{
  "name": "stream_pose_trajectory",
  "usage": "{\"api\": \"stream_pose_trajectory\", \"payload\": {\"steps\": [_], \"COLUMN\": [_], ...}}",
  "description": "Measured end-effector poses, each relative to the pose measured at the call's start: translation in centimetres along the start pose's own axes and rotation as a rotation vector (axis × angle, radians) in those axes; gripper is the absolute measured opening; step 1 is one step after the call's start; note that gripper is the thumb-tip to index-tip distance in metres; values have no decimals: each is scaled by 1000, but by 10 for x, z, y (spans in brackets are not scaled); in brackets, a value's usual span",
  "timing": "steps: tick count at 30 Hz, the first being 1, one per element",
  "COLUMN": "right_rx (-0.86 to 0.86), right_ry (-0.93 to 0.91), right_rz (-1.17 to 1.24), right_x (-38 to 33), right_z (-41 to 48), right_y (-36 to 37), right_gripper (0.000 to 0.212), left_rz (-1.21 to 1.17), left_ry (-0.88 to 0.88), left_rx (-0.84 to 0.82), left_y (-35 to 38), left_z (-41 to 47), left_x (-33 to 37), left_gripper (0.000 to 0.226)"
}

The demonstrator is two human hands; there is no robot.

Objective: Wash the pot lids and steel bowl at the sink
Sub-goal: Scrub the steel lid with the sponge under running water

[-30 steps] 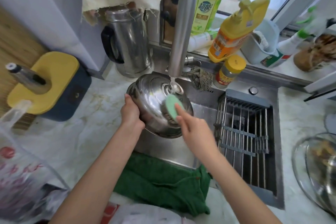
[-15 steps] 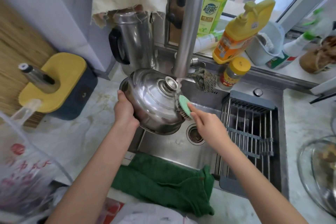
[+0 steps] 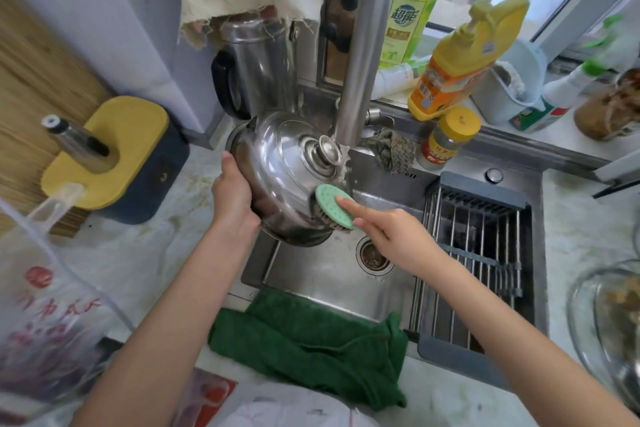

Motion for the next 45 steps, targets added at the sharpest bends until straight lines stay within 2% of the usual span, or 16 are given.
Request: {"api": "stream_pose_trajectory", "payload": {"steps": [3,7,9,12,16,20,24,28,33,37,41,45], "right_rx": [-28,44,42,6,57,-3,43,34,244,345,294,248], "right_ry": [49,-136,-137,-81,-196,-88,-188,-125,-334,-266,-304,-280], "right_rz": [-92,-43,-96,-187,-122,-186,-93,-175,-138,-157,-154,-330], "right_x": [26,-2,11,33,7,27,6,27,-27,-41,-21,30], "right_z": [-3,1,1,-1,6,4,6,0,11,22,-4,-39], "right_y": [-7,-8,-12,-19,-15,-25,-18,-22,-17,-16,-4,4], "right_gripper": [44,42,43,45,42,43,42,42,44,45,42,42], "left_rz": [-14,-14,-6,-8,-11,0,-15,9,36,69,30,14], "left_ry": [-12,-27,-35,-23,-44,-38,-74,-58,-50,55,-70,-146], "left_rx": [9,2,-10,-9,-16,-19,-14,-13,-20,-84,-53,1], "left_y": [-3,-1,1,3,9,8,10,9,16,27,25,17], "left_z": [0,-1,-3,-6,-6,-5,-2,-4,-6,-19,-7,2], "left_x": [0,-2,-4,-5,-8,-14,-16,-19,-21,-26,-33,-33], "left_gripper": [41,45,47,37,38,40,46,46,51,46,51,53]}}
Point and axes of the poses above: each hand's wrist, its own z-axis towards the middle knuckle, its own y-axis out of the palm, x = y × z, the point moved 2 cm from there along z, towards the middle knuckle, and after that the axes turned 7 degrees about -z, right-handed, at the moved point
